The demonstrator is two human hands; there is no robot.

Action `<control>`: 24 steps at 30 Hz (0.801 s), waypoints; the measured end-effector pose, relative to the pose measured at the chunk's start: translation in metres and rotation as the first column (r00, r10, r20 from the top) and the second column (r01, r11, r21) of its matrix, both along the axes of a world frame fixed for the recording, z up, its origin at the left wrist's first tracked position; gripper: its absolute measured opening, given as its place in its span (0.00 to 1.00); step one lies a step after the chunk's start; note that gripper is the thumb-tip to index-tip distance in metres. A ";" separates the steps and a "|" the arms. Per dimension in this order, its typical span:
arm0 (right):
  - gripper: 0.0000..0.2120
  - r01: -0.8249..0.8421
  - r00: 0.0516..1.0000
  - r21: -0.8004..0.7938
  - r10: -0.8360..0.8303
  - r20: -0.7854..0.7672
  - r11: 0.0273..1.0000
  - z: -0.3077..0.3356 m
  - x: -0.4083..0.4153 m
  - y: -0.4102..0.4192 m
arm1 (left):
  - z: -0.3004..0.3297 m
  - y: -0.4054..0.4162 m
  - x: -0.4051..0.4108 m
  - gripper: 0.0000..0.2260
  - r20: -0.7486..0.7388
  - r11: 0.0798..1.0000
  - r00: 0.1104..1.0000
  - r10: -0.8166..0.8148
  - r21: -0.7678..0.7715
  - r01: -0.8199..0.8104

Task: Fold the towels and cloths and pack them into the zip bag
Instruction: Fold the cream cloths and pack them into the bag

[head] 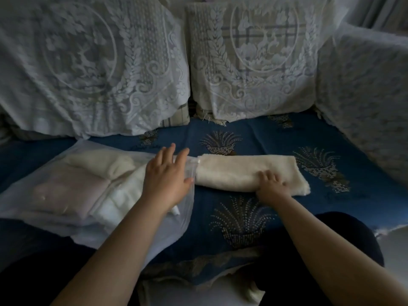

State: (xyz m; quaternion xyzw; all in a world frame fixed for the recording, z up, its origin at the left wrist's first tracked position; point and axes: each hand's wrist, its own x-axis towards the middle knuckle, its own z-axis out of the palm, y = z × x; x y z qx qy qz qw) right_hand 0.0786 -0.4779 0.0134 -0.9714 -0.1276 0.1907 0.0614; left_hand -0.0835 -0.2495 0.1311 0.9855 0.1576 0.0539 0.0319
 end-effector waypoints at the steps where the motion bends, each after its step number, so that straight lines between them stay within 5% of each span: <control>1: 0.30 0.040 0.998 0.029 -0.041 0.047 0.999 -0.001 -0.004 0.002 | -0.007 0.002 -0.013 0.34 0.023 1.000 1.000 0.019 0.006 -0.019; 3: 0.28 0.107 0.988 0.135 -0.120 0.093 0.985 -0.007 -0.005 0.003 | -0.018 0.004 -0.035 0.39 0.086 0.998 0.995 0.051 -0.042 -0.048; 5: 0.27 0.212 0.966 0.421 -0.254 0.046 0.882 0.000 -0.009 0.006 | -0.022 0.005 -0.051 0.41 0.137 0.987 0.986 0.099 -0.142 -0.080; 8: 0.26 0.307 0.912 0.862 -0.384 -0.145 0.402 0.029 -0.027 0.014 | -0.027 0.006 -0.066 0.37 0.208 0.984 0.969 0.132 -0.144 -0.103; 11: 0.30 0.287 0.887 0.958 -0.383 -0.257 0.021 0.055 -0.055 0.016 | -0.029 0.006 -0.071 0.31 0.204 0.981 0.966 0.157 -0.145 -0.129; 14: 0.30 0.296 0.861 0.936 -0.371 -0.348 -0.190 0.067 -0.082 0.020 | -0.026 0.006 -0.073 0.28 0.239 0.974 0.955 0.174 -0.183 -0.132; 18: 0.23 0.350 0.845 0.919 -0.362 -0.394 -0.185 0.059 -0.133 0.056 | -0.023 0.006 -0.077 0.24 0.262 0.964 0.944 0.201 -0.226 -0.143; 24: 0.12 0.465 0.885 0.865 -0.114 -0.451 0.190 0.033 -0.203 0.129 | -0.029 0.008 -0.084 0.23 0.178 0.968 0.975 0.133 -0.235 -0.089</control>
